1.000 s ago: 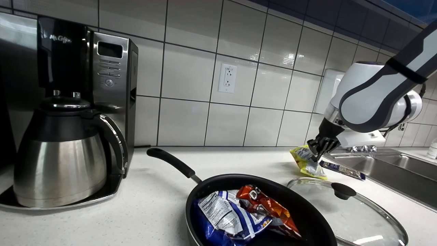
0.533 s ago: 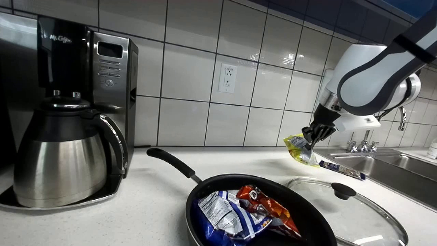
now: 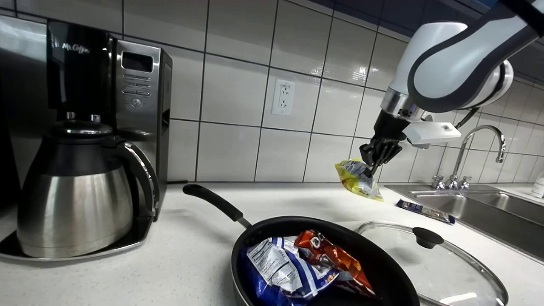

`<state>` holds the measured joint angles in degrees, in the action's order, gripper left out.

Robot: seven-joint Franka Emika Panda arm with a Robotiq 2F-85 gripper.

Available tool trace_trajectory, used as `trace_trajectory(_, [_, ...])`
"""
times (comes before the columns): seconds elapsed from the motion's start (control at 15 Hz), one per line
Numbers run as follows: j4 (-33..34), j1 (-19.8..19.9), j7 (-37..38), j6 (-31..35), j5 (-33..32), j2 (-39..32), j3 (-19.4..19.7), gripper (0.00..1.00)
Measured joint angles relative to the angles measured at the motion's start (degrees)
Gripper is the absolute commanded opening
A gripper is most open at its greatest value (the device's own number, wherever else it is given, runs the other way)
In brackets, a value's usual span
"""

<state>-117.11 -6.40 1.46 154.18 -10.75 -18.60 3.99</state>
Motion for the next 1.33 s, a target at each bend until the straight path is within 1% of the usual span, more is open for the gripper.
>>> trace_trajectory(0.27, [1.35, -0.53, -0.27, -5.48, 0.00, 1.16, -2.86, 0.00])
trace_trajectory(0.6, [2.51, -1.25, -0.84, -10.09, 0.18, 2.40, -6.46, 0.00])
trace_trajectory(0.93, [3.34, -2.43, -1.46, -13.26, 1.06, 3.08, -9.76, 0.00])
trace_trajectory(1.33, [3.61, -3.77, -5.12, -15.44, 5.22, 3.08, -13.81, 0.00])
